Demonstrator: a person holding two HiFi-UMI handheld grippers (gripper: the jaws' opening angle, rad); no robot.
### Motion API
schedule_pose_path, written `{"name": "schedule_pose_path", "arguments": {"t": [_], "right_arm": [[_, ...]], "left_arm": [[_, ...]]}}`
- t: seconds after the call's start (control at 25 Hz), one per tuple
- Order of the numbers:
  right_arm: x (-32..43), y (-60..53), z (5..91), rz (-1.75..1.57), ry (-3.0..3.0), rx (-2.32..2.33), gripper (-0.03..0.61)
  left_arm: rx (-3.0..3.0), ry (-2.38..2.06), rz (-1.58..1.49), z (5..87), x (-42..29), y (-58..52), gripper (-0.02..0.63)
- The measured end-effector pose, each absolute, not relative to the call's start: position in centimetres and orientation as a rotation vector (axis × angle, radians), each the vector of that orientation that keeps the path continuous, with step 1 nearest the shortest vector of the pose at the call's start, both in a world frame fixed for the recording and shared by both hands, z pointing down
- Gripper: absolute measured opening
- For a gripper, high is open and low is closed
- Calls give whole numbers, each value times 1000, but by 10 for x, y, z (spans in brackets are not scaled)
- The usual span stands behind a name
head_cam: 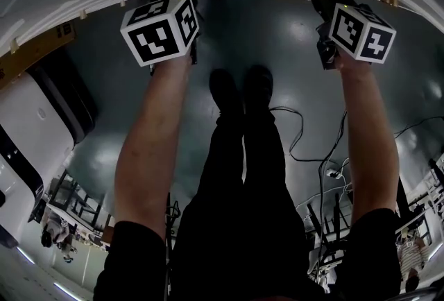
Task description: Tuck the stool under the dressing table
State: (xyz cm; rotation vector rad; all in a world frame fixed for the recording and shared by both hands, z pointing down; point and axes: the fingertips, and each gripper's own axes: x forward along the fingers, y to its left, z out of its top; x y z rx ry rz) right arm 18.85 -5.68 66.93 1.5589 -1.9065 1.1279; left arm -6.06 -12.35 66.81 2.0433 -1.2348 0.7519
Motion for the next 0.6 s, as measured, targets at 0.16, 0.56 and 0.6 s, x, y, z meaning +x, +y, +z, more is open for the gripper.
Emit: {"name": "schedule_pose_path", "arguments": {"t": [0.16,0.56,0.6], "right_arm": [[192,-67,669,1105,-1915,1582,71],[197,-54,651,1089,-2014,1719,71],[197,-49,646,1084,-2018,1725,71]], "left_arm": [[2061,-1243,721,665,-59,-130,6],[2138,-1232,632,638,-55,-98,6],[2150,-1215,633,633,-54,-88,6]]}}
